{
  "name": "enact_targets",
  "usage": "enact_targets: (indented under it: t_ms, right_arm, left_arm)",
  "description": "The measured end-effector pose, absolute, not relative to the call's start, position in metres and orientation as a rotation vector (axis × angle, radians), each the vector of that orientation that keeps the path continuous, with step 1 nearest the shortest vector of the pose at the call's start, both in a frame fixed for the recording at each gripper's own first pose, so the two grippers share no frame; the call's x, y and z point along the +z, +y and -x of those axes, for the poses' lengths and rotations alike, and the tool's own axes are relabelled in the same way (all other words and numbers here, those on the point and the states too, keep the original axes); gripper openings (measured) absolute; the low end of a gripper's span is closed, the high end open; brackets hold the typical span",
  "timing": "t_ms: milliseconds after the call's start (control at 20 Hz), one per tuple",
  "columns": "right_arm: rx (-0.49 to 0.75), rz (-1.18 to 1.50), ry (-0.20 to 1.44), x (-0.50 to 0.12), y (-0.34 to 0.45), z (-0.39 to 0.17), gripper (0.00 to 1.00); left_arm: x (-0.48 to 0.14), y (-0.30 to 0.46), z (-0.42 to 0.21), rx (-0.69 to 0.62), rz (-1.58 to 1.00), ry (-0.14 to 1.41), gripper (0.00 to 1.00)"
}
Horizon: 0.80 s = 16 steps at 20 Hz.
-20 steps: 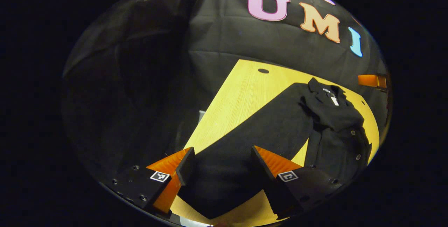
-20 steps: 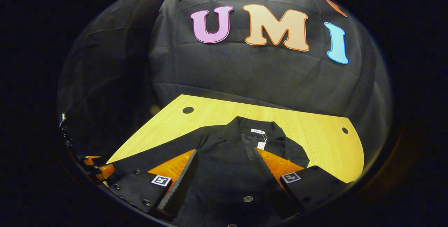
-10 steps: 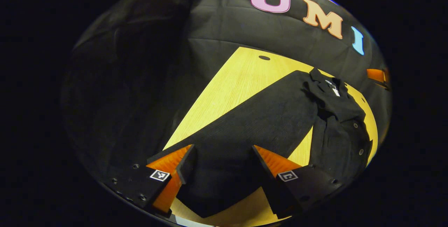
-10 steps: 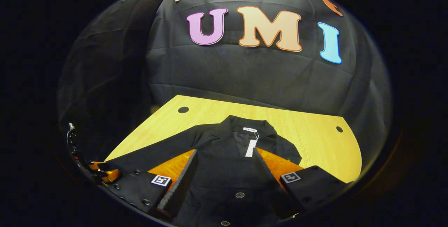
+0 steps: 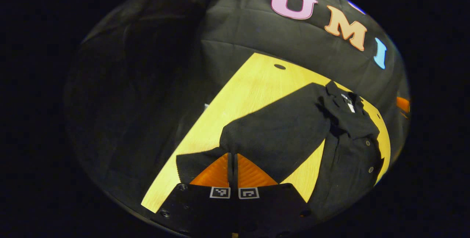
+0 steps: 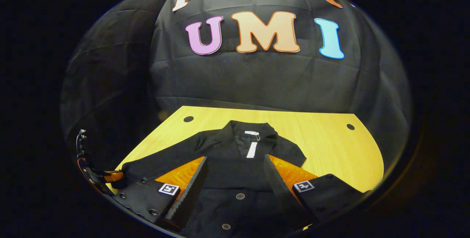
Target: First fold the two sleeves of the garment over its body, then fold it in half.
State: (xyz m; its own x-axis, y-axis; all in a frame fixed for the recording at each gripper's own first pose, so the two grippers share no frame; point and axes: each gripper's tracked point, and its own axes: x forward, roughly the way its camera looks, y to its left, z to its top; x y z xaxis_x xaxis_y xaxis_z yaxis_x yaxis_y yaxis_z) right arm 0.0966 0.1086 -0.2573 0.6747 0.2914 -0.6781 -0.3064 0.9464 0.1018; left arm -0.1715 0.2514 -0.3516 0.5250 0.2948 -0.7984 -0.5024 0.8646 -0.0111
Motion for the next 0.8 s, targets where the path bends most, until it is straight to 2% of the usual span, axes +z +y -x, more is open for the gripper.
enact_targets:
  t_ms: [300, 450, 500, 550, 600, 800]
  right_arm:
    - [0.308, -0.027, 0.764, -0.260, 0.054, -0.077, 0.97]
    - [0.279, -0.050, 0.772, -0.264, 0.023, -0.068, 0.94]
    - [0.269, -0.056, 0.775, -0.265, 0.013, -0.064, 0.98]
    - [0.259, -0.063, 0.777, -0.266, 0.003, -0.061, 0.94]
    - [0.247, -0.070, 0.778, -0.267, -0.008, -0.060, 0.98]
    - [0.213, -0.101, 0.775, -0.264, -0.043, -0.047, 0.98]
  left_arm:
    - [-0.287, 0.235, 0.110, 0.429, 0.161, 0.766, 0.00]
    - [-0.267, 0.214, 0.076, 0.378, 0.115, 0.724, 0.00]
    - [-0.261, 0.205, 0.064, 0.355, 0.104, 0.712, 0.00]
    - [-0.256, 0.196, 0.055, 0.336, 0.093, 0.702, 0.00]
    - [-0.252, 0.186, 0.046, 0.319, 0.082, 0.695, 0.00]
    - [-0.239, 0.145, 0.012, 0.236, 0.066, 0.671, 0.00]
